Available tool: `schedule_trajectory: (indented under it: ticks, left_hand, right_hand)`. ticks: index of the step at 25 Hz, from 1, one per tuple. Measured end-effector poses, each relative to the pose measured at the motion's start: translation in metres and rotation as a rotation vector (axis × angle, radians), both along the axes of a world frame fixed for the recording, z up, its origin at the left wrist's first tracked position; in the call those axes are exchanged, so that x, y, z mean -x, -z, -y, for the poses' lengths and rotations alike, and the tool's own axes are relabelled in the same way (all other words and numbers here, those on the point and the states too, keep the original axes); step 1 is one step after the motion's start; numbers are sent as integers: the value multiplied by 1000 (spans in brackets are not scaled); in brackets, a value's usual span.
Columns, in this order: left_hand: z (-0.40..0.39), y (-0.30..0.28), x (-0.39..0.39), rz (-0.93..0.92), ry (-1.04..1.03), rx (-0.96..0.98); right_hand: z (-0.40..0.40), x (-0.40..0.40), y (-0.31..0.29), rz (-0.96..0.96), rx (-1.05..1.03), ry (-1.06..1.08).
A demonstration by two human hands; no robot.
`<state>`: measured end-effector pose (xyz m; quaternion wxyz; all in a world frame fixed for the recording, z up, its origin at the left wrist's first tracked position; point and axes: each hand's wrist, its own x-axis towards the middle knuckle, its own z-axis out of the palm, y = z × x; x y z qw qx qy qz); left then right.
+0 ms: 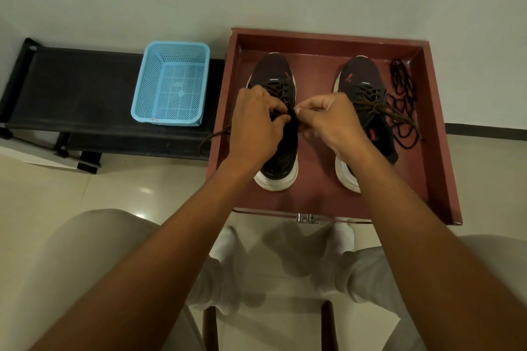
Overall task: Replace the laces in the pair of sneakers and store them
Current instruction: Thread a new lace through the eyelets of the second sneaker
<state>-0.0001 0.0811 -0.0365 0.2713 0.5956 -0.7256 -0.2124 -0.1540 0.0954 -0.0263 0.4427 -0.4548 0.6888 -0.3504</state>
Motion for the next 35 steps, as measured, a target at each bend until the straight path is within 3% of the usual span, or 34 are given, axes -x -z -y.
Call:
schedule_trajectory:
  ticks: [8,15,17,19,23,27,31,35]
  left_hand:
    - [2,1,-4,29,-28,-35]
    - [3,-1,-12,33,-7,-62]
    - [4,-2,-13,-14,-15,-61]
    - [6,-3,-16,-100,-40,-111]
    - [6,-2,-23,-223,-41,-300]
    - [5,0,-26,-270,-57,-324]
    - [5,-1,-26,-253,-55,-325]
    - [5,-6,-31,-227,-62,-347]
  right_hand:
    - [4,15,-18,-401,49,-18]
    - [6,51,-47,-647,-81,93]
    - [5,53,-55,-672,-93,44]
    - [7,44,-58,-671,35,25]
    - [8,16,-32,-571,108,-246]
    - [8,8,-15,-483,80,-220]
    - [12,26,-27,-724,32,-120]
    - [18,59,-36,-844,-266,-28]
